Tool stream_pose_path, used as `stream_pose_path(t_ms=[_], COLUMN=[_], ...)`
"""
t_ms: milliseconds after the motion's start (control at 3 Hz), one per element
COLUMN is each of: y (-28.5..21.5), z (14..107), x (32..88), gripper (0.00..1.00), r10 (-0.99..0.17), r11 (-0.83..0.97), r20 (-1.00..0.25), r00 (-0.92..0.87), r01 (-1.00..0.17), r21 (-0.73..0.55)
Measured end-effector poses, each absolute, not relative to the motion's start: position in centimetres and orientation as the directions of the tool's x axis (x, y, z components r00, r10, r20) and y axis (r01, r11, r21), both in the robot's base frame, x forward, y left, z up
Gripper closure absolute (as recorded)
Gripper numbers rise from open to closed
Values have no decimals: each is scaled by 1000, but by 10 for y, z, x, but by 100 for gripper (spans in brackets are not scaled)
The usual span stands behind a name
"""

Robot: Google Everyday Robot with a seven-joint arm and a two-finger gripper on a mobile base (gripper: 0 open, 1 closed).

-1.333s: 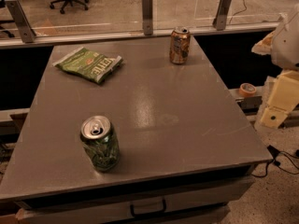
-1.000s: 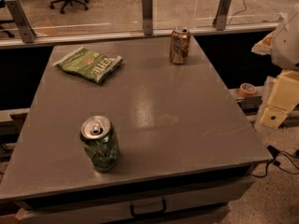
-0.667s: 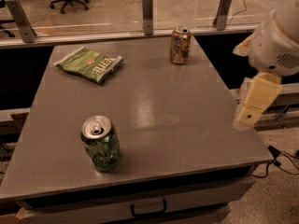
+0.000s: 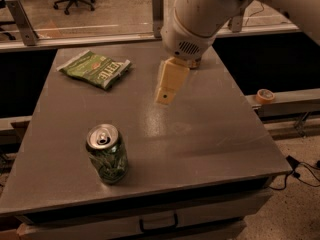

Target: Move green jalapeno chip bag near orange can

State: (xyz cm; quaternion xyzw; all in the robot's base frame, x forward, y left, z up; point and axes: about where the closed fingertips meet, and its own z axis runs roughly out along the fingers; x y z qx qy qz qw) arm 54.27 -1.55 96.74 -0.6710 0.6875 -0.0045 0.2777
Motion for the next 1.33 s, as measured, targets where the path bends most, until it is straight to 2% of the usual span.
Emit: stream_pose_path(t_ms=[333, 667, 1333], y=[-16, 1, 90], z=[967, 964, 941], x=[543, 555, 615], gripper=[0, 0, 0], r10=[-925, -901, -813], r11=[100, 122, 135], r20=[-376, -430, -575], r00=[55, 57, 89], r01=[-920, -918, -933], r21=[-379, -377, -335])
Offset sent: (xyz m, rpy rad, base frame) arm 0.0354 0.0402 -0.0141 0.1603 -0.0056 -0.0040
